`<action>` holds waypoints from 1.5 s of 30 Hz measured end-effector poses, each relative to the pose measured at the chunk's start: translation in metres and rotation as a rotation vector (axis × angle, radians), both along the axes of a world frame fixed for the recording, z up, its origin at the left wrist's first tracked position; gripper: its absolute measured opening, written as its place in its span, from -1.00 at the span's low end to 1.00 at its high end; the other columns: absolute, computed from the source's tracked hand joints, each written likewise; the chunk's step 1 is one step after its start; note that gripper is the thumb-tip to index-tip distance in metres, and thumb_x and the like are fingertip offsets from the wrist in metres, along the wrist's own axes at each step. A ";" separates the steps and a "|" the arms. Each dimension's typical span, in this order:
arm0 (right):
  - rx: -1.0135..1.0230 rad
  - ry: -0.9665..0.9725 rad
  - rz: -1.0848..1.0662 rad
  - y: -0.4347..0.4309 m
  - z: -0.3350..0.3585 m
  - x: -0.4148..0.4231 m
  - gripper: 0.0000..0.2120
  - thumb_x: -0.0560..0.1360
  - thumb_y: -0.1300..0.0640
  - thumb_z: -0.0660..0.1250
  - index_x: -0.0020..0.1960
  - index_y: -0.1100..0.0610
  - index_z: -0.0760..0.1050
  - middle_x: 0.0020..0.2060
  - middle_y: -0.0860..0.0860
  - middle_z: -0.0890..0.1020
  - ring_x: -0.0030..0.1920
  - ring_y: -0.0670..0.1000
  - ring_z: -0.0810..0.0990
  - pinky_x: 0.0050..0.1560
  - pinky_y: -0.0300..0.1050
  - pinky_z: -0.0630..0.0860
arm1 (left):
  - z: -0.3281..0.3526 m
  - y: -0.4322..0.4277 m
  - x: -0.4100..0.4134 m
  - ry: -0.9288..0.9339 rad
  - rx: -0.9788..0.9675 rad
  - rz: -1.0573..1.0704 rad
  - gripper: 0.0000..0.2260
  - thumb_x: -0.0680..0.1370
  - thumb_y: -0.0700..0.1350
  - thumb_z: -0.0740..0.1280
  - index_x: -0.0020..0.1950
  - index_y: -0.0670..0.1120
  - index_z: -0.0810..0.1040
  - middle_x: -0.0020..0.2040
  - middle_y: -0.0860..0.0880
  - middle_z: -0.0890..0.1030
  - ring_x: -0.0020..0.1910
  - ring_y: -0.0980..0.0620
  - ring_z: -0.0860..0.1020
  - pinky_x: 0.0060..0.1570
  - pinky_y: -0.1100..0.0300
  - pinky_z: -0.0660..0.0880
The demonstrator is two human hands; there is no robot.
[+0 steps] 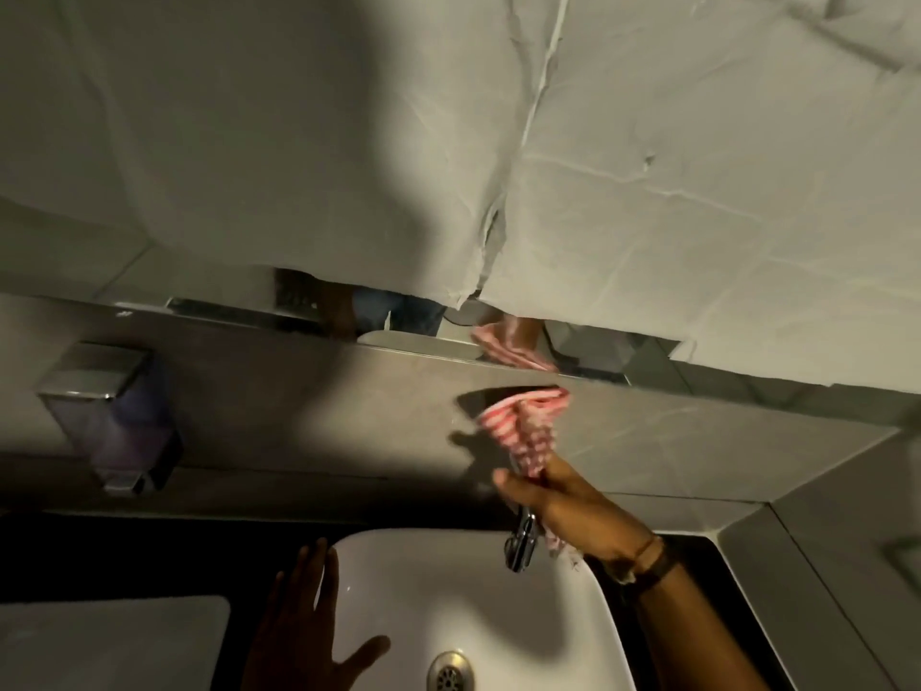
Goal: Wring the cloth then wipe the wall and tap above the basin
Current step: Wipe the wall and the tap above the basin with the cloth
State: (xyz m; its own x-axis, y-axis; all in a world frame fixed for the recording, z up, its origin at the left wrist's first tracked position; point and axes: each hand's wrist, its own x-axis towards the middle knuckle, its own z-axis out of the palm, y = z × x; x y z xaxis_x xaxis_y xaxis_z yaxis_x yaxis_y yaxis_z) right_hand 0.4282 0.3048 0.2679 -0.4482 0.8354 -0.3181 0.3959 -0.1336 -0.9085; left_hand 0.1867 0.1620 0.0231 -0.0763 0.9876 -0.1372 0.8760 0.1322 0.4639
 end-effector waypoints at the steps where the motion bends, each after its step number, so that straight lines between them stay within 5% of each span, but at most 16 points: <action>1: -0.021 -0.041 0.036 -0.006 0.005 -0.005 -0.26 0.49 -0.33 0.41 0.59 -0.21 0.28 0.42 -0.29 0.56 0.39 -0.18 0.56 0.33 -0.31 0.51 | 0.000 -0.002 0.001 -0.003 -0.011 0.000 0.14 0.33 0.63 0.16 0.60 -0.20 0.10 0.67 -0.14 0.01 0.62 -0.02 -0.30 0.53 0.08 -0.33; 2: -0.078 -0.005 -0.002 -0.010 0.007 -0.009 -0.16 0.45 -0.44 0.36 0.62 -0.19 0.22 0.47 -0.24 0.53 0.41 -0.13 0.56 0.39 -0.18 0.51 | 0.000 -0.002 0.001 0.001 -0.014 0.000 0.13 0.33 0.63 0.15 0.60 -0.19 0.11 0.67 -0.15 0.02 0.62 -0.02 -0.30 0.53 0.07 -0.33; 4: -0.073 0.083 -0.171 -0.003 -0.001 -0.013 -0.30 0.54 -0.44 0.20 0.49 0.00 0.45 0.32 0.00 0.69 0.26 0.04 0.71 0.24 -0.01 0.63 | 0.001 -0.002 0.001 0.012 -0.013 0.016 0.14 0.33 0.63 0.14 0.61 -0.18 0.08 0.67 -0.14 -0.04 0.62 -0.02 -0.30 0.53 0.07 -0.33; 6: 0.022 -0.128 -0.351 0.014 -0.002 -0.029 -0.48 0.67 -0.28 0.12 0.30 0.07 0.60 0.16 0.10 0.75 0.17 0.14 0.73 0.15 0.07 0.65 | 0.001 -0.001 0.002 0.007 -0.028 0.022 0.11 0.34 0.63 0.15 0.58 -0.21 0.19 0.63 -0.21 0.14 0.63 -0.09 -0.22 0.53 0.08 -0.35; 9: 0.140 -0.552 -0.366 0.030 -0.007 -0.049 -0.53 0.71 -0.11 0.14 0.31 0.20 0.60 0.25 0.22 0.67 0.24 0.24 0.64 0.34 0.06 0.52 | -0.001 -0.007 0.004 0.018 0.011 0.052 0.10 0.37 0.61 0.15 0.61 -0.18 0.14 0.63 -0.21 0.14 0.61 -0.15 0.00 0.54 0.09 -0.38; 14: 0.353 -0.559 -0.575 -0.028 -0.040 -0.038 -0.62 0.67 -0.23 0.14 0.07 0.06 0.50 -0.17 -0.06 0.56 -0.21 0.00 0.55 -0.20 -0.14 0.36 | -0.002 -0.011 0.009 0.020 0.032 0.060 0.11 0.37 0.63 0.12 0.64 -0.14 0.06 0.66 -0.16 0.05 0.62 -0.18 0.02 0.53 0.08 -0.37; 18: 0.414 -0.567 -0.611 -0.051 -0.050 -0.031 -0.62 0.67 -0.24 0.13 0.11 0.06 0.49 -0.12 -0.08 0.60 -0.17 -0.02 0.53 -0.08 -0.13 0.42 | 0.000 -0.006 0.007 0.008 -0.003 0.047 0.10 0.36 0.64 0.11 0.59 -0.20 0.21 0.61 -0.21 0.19 0.57 -0.19 0.09 0.51 0.08 -0.34; 21: 0.225 -0.589 -0.439 -0.004 -0.019 -0.036 -0.55 0.68 -0.25 0.11 -0.01 0.08 0.54 -0.07 0.08 0.65 -0.18 0.01 0.60 0.01 0.03 0.52 | 0.001 -0.005 0.004 0.000 0.002 0.040 0.09 0.37 0.63 0.10 0.58 -0.20 0.23 0.60 -0.22 0.22 0.56 -0.20 0.11 0.52 0.07 -0.32; 24: 0.087 -0.473 -0.422 0.024 -0.008 -0.045 -0.47 0.68 -0.25 0.12 0.15 0.18 0.60 0.03 0.13 0.71 0.03 0.18 0.68 0.23 0.18 0.59 | -0.002 -0.007 0.006 0.000 0.011 0.041 0.10 0.37 0.62 0.12 0.62 -0.17 0.13 0.64 -0.19 0.12 0.60 -0.21 0.08 0.53 0.06 -0.32; 29: 0.411 -0.207 -0.761 -0.046 -0.072 -0.036 -0.51 0.59 -0.38 0.10 0.11 -0.06 0.60 -0.10 -0.29 0.74 -0.05 -0.30 0.70 -0.07 -0.17 0.59 | -0.002 -0.008 0.007 -0.016 0.027 0.045 0.11 0.36 0.64 0.10 0.62 -0.16 0.10 0.64 -0.18 0.10 0.60 -0.18 0.07 0.52 0.08 -0.33; 32: 0.450 0.006 -0.812 -0.087 -0.107 -0.041 -0.42 0.52 -0.29 0.18 0.37 0.06 0.46 0.10 -0.09 0.71 0.14 -0.10 0.69 0.17 -0.06 0.62 | -0.008 -0.006 0.007 -0.017 0.061 0.085 0.16 0.32 0.68 0.02 0.63 -0.12 -0.10 0.66 -0.11 -0.10 0.63 -0.12 -0.10 0.53 0.04 -0.30; 35: 0.499 -0.158 -0.760 -0.085 -0.104 -0.033 -0.58 0.51 -0.34 0.10 0.17 -0.10 0.45 -0.07 -0.20 0.66 -0.02 -0.01 0.69 -0.06 -0.40 0.51 | -0.012 -0.002 0.006 -0.031 0.029 0.091 0.20 0.25 0.71 -0.08 0.59 -0.10 -0.28 0.63 -0.07 -0.29 0.61 -0.08 -0.27 0.54 -0.04 -0.29; 38: 0.561 -0.483 -0.654 -0.051 -0.068 -0.020 -0.55 0.57 -0.42 0.00 0.07 -0.12 0.46 -0.20 -0.17 0.61 -0.23 -0.16 0.58 -0.24 -0.21 0.41 | -0.007 0.001 0.007 -0.015 0.077 0.096 0.17 0.29 0.70 -0.03 0.61 -0.13 -0.09 0.65 -0.12 -0.08 0.62 -0.15 -0.09 0.52 0.05 -0.33; 41: 0.392 -0.742 -0.404 0.008 -0.027 -0.030 -0.47 0.66 -0.32 0.03 0.06 0.07 0.57 0.06 0.19 0.71 -0.02 0.22 0.65 -0.02 -0.03 0.46 | -0.006 -0.006 0.008 0.005 0.092 0.096 0.10 0.37 0.65 0.01 0.64 -0.10 -0.08 0.67 -0.11 -0.11 0.64 -0.14 -0.12 0.54 0.03 -0.30; 43: 0.169 -0.759 -0.314 0.032 -0.006 -0.046 -0.38 0.68 -0.28 0.04 0.30 0.17 0.60 0.31 0.23 0.65 0.25 0.26 0.62 0.31 0.05 0.50 | -0.009 -0.007 0.006 0.017 0.088 0.108 0.09 0.38 0.64 0.00 0.64 -0.09 -0.13 0.67 -0.10 -0.16 0.64 -0.11 -0.17 0.57 -0.04 -0.22; 45: 0.118 -0.691 -0.376 0.033 -0.005 -0.052 -0.37 0.66 -0.33 0.06 0.28 0.14 0.62 0.25 0.19 0.68 0.23 0.24 0.65 0.36 0.15 0.52 | -0.009 -0.008 0.007 0.039 0.078 0.103 0.09 0.39 0.64 0.01 0.65 -0.10 -0.09 0.67 -0.11 -0.11 0.64 -0.12 -0.13 0.57 -0.06 -0.18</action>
